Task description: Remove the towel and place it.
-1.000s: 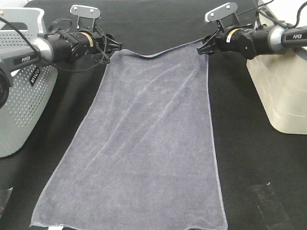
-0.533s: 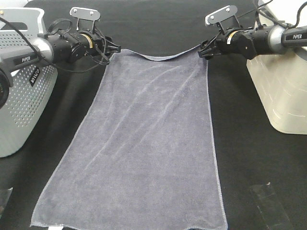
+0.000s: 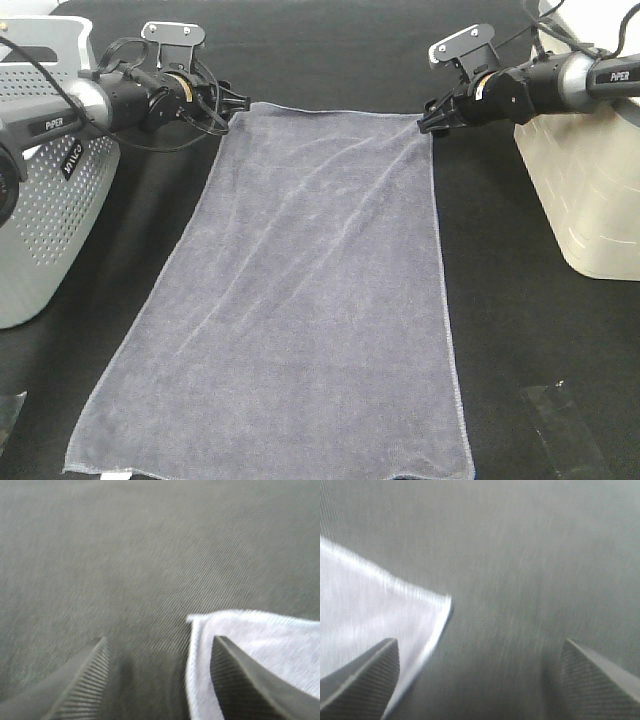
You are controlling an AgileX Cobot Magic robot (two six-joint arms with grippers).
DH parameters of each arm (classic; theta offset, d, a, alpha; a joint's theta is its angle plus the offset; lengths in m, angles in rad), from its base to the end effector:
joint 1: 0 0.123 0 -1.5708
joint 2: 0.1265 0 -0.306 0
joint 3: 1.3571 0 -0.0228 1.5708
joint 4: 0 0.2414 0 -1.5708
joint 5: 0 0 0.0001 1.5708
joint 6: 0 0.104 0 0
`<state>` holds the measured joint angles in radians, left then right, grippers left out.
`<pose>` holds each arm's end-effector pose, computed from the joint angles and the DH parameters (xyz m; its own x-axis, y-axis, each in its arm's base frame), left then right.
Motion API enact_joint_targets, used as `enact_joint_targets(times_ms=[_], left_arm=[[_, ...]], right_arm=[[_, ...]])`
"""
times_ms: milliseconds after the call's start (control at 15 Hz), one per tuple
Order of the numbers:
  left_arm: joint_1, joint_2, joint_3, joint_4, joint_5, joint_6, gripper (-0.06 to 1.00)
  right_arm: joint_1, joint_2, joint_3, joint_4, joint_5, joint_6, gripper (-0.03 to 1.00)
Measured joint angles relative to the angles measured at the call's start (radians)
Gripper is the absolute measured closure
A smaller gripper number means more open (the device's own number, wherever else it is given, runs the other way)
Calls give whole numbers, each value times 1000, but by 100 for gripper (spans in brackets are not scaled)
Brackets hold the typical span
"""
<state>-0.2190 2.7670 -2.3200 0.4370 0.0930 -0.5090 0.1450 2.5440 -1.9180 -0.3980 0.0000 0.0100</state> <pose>0.6104 -0.1316 0.0898 -0.4317 0.0207 -0.9018 0.1511 0.9873 -0.0496 0.5747 0.0839 0.1041 -0.4153 -0.4430 -0.7945 -0.3258 0.8879 -0.3247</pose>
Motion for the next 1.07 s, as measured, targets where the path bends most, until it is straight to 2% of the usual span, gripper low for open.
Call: enact_joint_targets(times_ms=[533,800,933,1067], left_arm=[[-31,-108,0,2,38,0,36],[-35,-198,0,9,81,0,36],[-36,-265,0,11,143,25,36],[-44,-347,0,11,276,106,36]], right_arm=[[0,-85,0,32,75,-4,15],[40,-166,0,39,87,-4,15],[77,-223,0,43,141,-10,15],[101,-295,0,55,232,-10,15]])
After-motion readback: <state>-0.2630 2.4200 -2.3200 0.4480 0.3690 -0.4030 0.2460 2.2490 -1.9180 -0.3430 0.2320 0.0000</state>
